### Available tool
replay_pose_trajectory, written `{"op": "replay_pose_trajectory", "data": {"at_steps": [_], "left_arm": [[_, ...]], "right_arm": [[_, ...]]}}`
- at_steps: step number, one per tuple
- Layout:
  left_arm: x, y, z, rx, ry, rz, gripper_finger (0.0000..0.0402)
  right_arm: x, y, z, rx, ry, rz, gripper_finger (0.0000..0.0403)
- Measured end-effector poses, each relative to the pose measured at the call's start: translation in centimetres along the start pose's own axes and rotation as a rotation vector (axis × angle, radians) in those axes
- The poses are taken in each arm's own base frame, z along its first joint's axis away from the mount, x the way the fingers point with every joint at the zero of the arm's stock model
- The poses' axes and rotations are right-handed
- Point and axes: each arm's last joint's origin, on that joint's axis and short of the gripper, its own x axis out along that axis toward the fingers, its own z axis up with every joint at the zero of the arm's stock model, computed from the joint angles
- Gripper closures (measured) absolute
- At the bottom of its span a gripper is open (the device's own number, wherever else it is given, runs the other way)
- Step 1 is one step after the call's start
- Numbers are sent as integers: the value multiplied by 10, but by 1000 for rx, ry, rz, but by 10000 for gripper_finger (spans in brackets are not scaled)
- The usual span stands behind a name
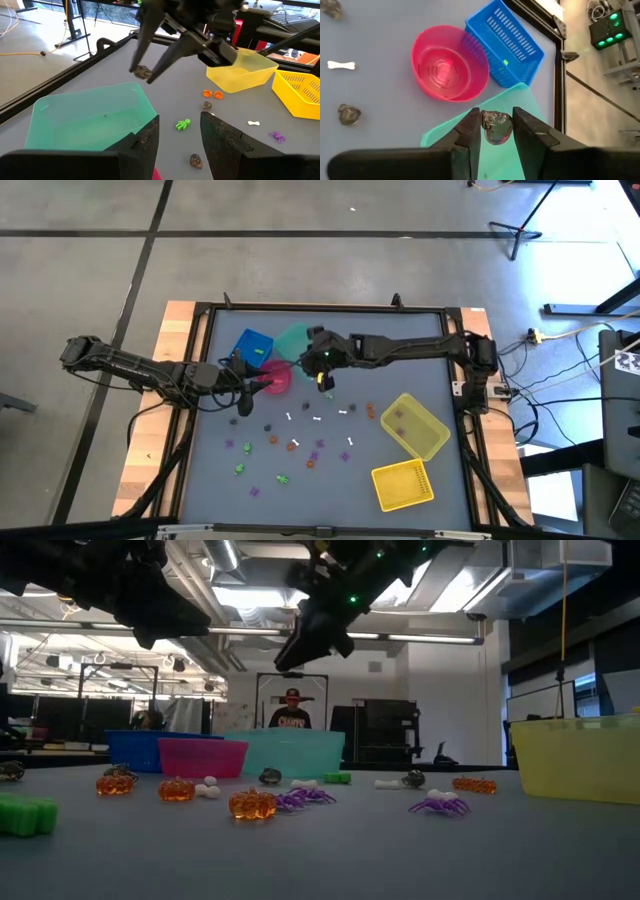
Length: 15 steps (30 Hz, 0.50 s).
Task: Sort Halloween decoration
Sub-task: Put the black skull toy into the green bin
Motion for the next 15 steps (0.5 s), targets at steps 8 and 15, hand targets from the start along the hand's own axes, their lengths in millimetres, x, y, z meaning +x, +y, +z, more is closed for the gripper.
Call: {"op": "replay_pose_trajectory", "data": {"at_steps": [8, 15], "left_arm": [[0, 0, 0, 0, 0, 0, 274], [0, 0, 0, 0, 0, 0, 274]], "right_arm": [[2, -14, -11, 82, 21, -16, 303], [2, -15, -12, 84, 9, 0, 301]]}}
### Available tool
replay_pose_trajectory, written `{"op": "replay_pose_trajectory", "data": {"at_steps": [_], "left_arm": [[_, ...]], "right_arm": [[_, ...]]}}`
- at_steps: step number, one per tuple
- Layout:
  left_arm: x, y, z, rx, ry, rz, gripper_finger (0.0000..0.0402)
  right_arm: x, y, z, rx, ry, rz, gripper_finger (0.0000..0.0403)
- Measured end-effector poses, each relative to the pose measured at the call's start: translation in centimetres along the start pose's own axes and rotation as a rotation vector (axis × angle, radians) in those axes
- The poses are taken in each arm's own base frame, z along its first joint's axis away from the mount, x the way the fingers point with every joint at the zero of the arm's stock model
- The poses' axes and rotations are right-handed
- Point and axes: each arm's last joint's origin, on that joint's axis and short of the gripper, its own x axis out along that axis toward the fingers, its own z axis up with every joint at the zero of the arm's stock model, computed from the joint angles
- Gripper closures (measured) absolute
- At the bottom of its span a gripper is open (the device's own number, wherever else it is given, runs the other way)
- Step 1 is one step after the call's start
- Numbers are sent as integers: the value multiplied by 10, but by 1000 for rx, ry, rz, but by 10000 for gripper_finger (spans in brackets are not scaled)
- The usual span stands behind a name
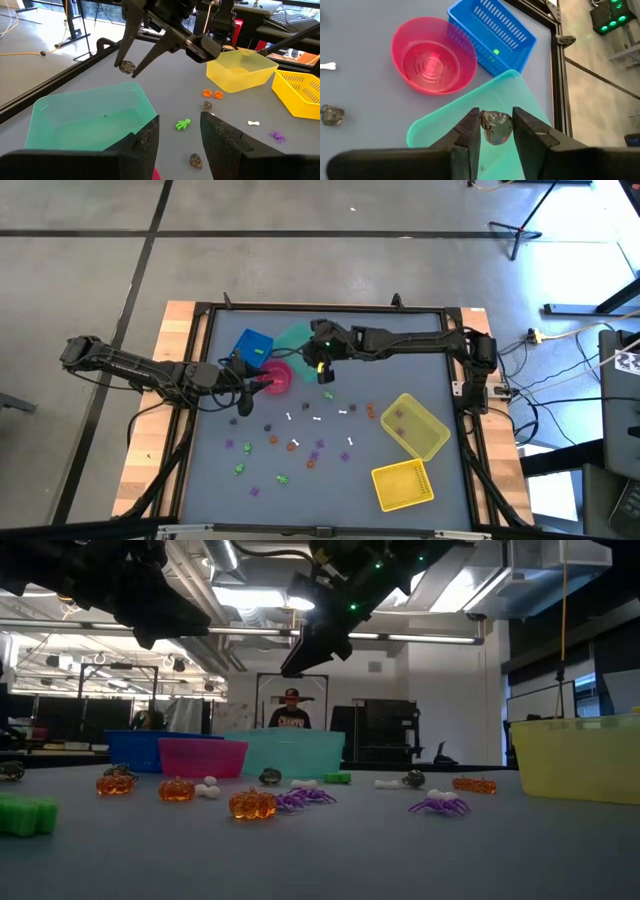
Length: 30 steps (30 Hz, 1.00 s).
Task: Sort Halloween decoration
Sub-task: Put the black skull toy into the green bin
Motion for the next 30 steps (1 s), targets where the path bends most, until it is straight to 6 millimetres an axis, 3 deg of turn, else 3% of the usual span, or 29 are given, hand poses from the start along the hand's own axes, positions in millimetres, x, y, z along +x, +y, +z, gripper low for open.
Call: {"op": "replay_pose_trajectory", "data": {"at_steps": [15, 26, 30], "left_arm": [[0, 0, 0, -1, 0, 0, 274], [0, 0, 1, -21, -8, 1, 274], [0, 0, 10, -55, -42, 24, 274]], "right_arm": [[0, 0, 0, 0, 10, -15, 167], [0, 0, -1, 0, 12, -14, 154], [0, 0, -1, 0, 15, -13, 154]]}}
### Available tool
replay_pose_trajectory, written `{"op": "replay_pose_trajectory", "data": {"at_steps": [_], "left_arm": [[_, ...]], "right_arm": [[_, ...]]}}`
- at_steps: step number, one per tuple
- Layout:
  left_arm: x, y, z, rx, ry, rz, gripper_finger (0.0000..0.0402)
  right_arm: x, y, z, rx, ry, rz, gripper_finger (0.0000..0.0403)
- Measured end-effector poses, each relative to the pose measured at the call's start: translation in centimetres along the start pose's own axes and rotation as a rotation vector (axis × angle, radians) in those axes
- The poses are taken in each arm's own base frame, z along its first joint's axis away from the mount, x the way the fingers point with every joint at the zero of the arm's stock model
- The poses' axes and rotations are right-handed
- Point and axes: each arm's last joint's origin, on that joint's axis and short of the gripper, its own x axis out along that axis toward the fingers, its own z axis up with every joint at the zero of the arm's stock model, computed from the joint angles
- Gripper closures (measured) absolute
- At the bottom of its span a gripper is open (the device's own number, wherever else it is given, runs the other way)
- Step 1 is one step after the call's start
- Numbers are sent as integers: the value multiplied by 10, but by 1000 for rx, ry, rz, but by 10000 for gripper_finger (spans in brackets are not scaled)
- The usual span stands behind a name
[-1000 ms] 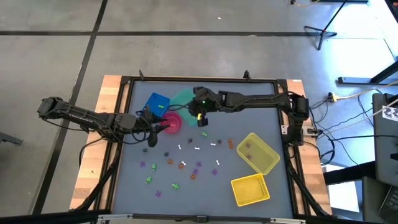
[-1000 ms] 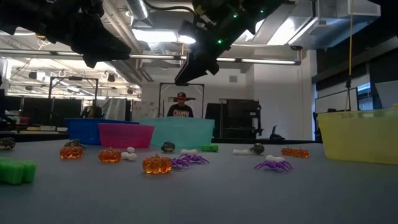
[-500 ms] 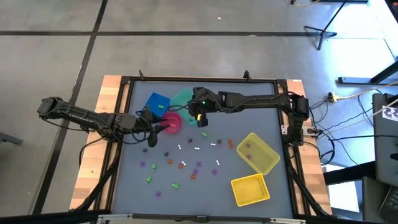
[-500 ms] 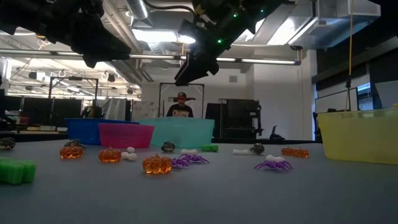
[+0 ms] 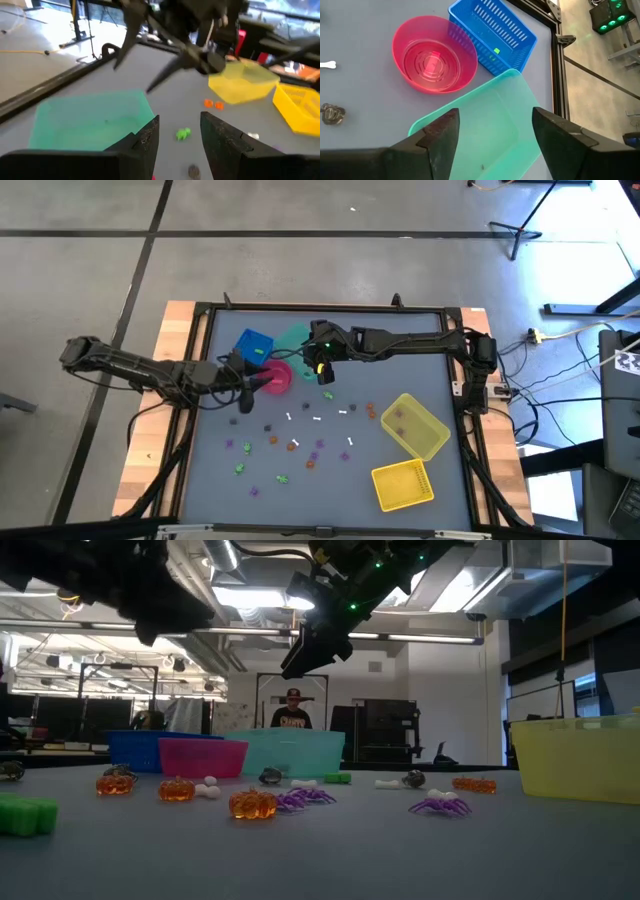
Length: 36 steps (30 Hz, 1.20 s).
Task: Sort Halloween decoration
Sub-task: Put the black skull toy into the green bin
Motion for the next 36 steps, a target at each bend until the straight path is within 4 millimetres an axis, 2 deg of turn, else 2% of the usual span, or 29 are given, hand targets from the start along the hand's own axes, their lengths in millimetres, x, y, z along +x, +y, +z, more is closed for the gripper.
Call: {"op": "replay_pose_trajectory", "data": {"at_steps": [5, 10, 14, 18, 26, 36], "left_arm": [[-3, -3, 31, 38, -8, 17, 274], [-16, -1, 64, 94, 129, 75, 274], [-28, 0, 79, 66, 215, 83, 274], [-31, 1, 75, 20, 304, 41, 274], [-32, 2, 52, -38, 608, -9, 274], [-22, -3, 31, -9, 877, -26, 274]], "right_arm": [[0, 0, 0, 12, -6, 10, 154], [0, 1, 0, 32, -4, 19, 155], [0, 1, 0, 59, -3, 19, 155], [0, 1, -1, 86, 3, 23, 155], [0, 4, -5, 95, 49, 50, 155], [0, 5, -7, 93, 71, 62, 155]]}}
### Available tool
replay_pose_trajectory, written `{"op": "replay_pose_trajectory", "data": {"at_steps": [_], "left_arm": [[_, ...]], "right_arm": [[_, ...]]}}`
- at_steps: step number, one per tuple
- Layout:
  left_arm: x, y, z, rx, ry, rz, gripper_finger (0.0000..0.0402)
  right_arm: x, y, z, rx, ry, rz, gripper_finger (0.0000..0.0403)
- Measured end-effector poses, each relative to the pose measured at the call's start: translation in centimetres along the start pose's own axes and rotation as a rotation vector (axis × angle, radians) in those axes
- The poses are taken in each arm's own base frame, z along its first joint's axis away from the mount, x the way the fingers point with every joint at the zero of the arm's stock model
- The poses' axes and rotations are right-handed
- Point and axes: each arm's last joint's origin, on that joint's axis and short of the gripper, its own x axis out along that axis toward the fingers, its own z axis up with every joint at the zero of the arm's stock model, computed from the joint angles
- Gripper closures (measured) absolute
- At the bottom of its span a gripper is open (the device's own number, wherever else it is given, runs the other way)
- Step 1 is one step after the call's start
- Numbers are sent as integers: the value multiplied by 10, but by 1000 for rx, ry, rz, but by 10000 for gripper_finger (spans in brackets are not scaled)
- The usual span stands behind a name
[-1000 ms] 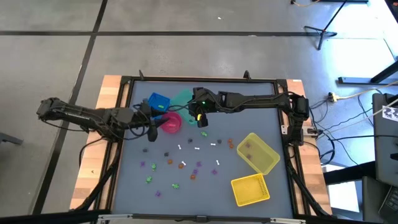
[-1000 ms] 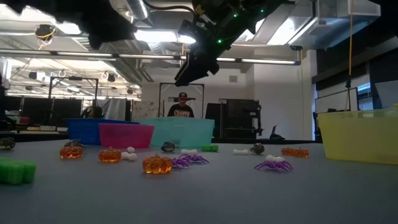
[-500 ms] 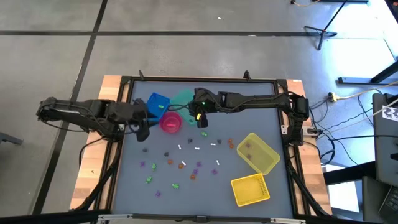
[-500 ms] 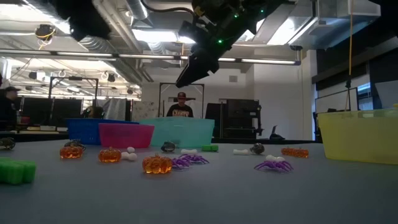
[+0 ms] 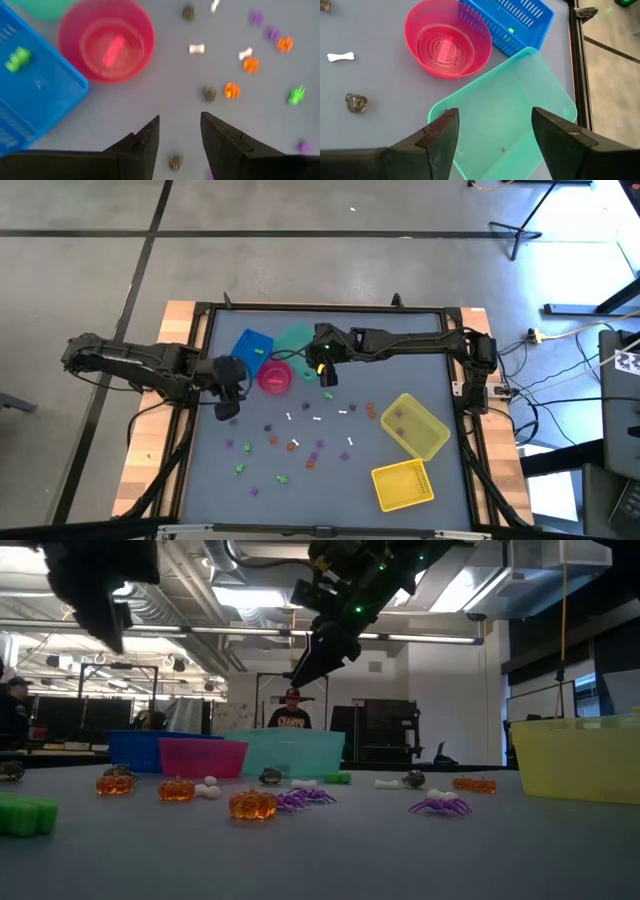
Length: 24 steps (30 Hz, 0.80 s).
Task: Sort Halloween decoration
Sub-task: Put the black skull toy into the green bin
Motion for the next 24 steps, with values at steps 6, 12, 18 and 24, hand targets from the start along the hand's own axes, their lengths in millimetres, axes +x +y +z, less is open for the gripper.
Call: {"op": "replay_pose_trajectory", "data": {"at_steps": [6, 12, 18, 24], "left_arm": [[14, -7, -4, 45, 134, 30, 274], [31, -18, -6, 97, 226, 57, 274], [47, -30, -11, 164, 311, 79, 274], [57, -40, -17, 145, 364, 110, 274]], "right_arm": [[0, 1, -1, -1, 13, 7, 155], [0, 1, -2, -2, 17, 9, 155], [0, 2, -3, -3, 28, 15, 155], [0, 2, -3, -4, 35, 19, 155]]}}
